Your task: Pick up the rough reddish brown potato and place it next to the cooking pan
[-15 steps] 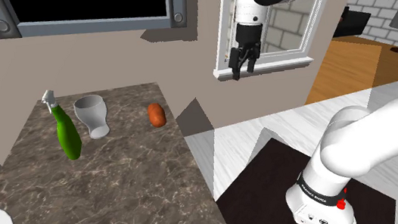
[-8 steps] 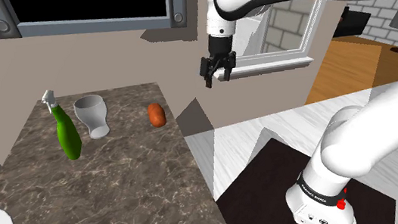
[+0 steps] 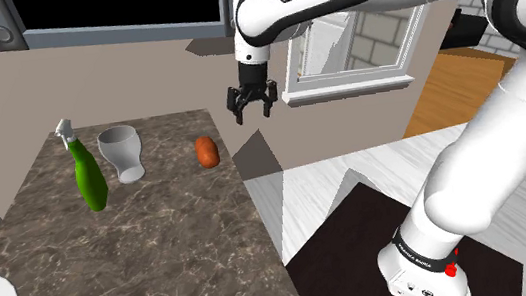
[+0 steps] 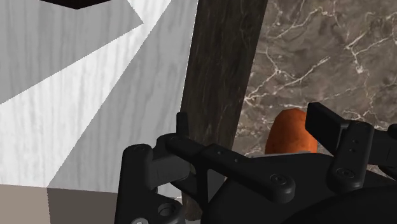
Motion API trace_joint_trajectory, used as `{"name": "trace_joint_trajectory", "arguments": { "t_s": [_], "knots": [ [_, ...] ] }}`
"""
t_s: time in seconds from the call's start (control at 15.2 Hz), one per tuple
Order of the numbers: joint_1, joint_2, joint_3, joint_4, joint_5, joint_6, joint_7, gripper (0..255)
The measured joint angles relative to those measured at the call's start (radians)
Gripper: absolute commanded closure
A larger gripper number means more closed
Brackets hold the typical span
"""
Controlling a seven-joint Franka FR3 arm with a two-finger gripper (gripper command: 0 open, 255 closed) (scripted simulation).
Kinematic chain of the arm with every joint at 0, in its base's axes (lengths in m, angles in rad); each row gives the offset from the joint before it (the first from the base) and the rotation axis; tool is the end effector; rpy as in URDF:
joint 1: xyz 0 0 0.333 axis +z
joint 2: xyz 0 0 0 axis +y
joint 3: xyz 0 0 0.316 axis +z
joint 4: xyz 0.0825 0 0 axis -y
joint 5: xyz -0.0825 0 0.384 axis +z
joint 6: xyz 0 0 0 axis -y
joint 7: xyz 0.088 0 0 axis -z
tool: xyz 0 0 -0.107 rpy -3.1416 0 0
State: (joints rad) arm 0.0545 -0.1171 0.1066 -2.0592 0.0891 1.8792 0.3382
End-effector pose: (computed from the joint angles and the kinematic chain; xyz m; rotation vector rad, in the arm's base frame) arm 0.5061 0.0905 0.4816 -3.0688 0.3203 0.1220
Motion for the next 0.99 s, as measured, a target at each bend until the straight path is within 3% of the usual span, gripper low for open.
{"name": "trace_joint_trajectory", "arguments": {
  "t_s": [0.4, 0.99],
  "knots": [
    [0.014, 0.220, 0.018, 0.175, -0.003, 0.043, 0.115, 0],
    [0.049, 0.578, 0.013, 0.561, -0.016, 0.015, 0.263, 0]
  ]
}}
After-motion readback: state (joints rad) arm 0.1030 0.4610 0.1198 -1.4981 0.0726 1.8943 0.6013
